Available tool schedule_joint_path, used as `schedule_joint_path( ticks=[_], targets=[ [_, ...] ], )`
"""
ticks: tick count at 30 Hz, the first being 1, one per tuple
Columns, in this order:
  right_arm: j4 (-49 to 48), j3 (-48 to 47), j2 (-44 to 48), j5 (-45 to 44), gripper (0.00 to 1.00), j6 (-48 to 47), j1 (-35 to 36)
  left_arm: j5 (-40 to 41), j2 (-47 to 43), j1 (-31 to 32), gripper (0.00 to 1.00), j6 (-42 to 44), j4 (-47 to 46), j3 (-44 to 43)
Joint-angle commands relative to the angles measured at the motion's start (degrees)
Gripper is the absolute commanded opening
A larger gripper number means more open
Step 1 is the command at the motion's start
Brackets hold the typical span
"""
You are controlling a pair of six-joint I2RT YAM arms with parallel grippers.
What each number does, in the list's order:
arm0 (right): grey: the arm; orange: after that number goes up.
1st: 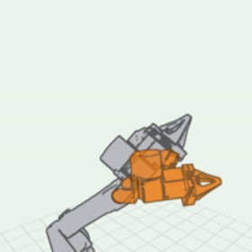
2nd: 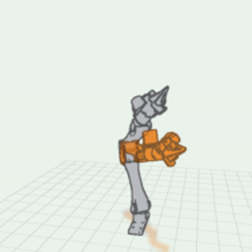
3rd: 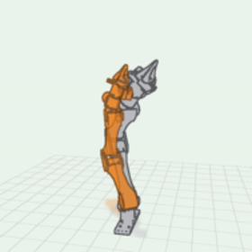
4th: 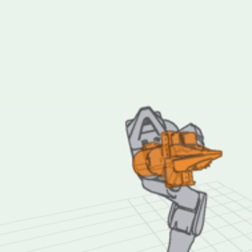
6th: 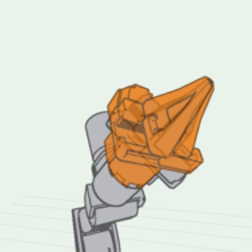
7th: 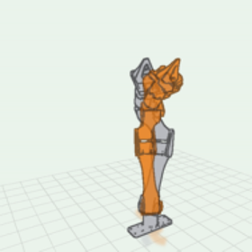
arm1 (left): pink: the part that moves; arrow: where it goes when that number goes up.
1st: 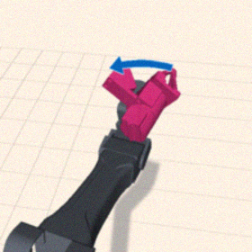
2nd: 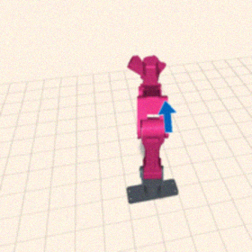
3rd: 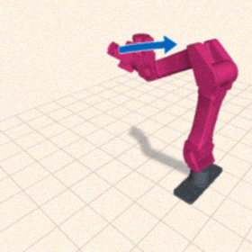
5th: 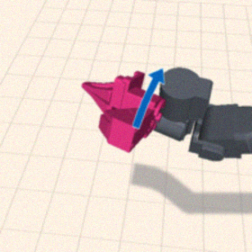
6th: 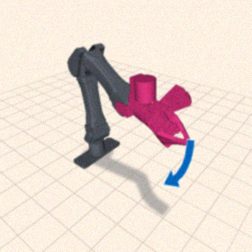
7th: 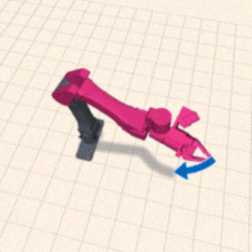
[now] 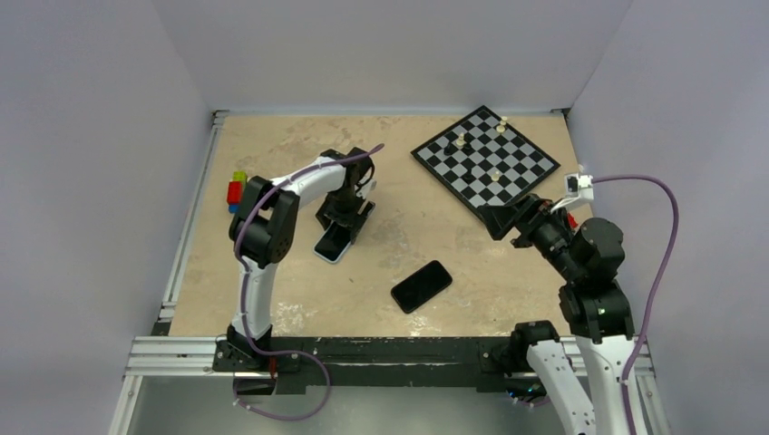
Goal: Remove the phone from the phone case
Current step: Pick up the phone at the center of the board, then adjust the phone.
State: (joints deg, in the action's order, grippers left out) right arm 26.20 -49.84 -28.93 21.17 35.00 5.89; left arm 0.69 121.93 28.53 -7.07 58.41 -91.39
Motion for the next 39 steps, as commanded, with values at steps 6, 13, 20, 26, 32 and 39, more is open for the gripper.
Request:
schedule_joint_path(
  ticks=[6,13,20,26,32,39],
  targets=[
    [0.9,2.8,-3.8,-4.4,0.91,-0.3,2.5,-8.0,-4.0,1.2,0.07,-0.8,-2.2,1.0],
    [-4.9,6.6,-11.2,-15.1,0.91,2.5,15.8,-14.2,-16.2,1.0,0.00,-4.7,-7.0,5.4],
    [-16.2,7.1,-22.7,-28.6,0.88,5.5,33.1,-21.6,-29.2,-3.3,0.00,-12.2,-13.8,11.6],
    [-33.8,8.4,-30.7,-40.8,0.85,5.4,47.3,-33.4,-39.1,-7.6,0.00,-26.1,-28.7,21.4],
    [-45.7,6.6,-41.6,-45.4,0.87,3.7,54.5,-41.1,-41.6,-9.0,0.00,-39.2,-42.7,29.8],
    [-50.3,5.3,-49.2,-51.2,0.83,5.9,58.3,-44.8,-43.3,-9.8,0.00,-51.4,-57.1,38.9]
  ],
)
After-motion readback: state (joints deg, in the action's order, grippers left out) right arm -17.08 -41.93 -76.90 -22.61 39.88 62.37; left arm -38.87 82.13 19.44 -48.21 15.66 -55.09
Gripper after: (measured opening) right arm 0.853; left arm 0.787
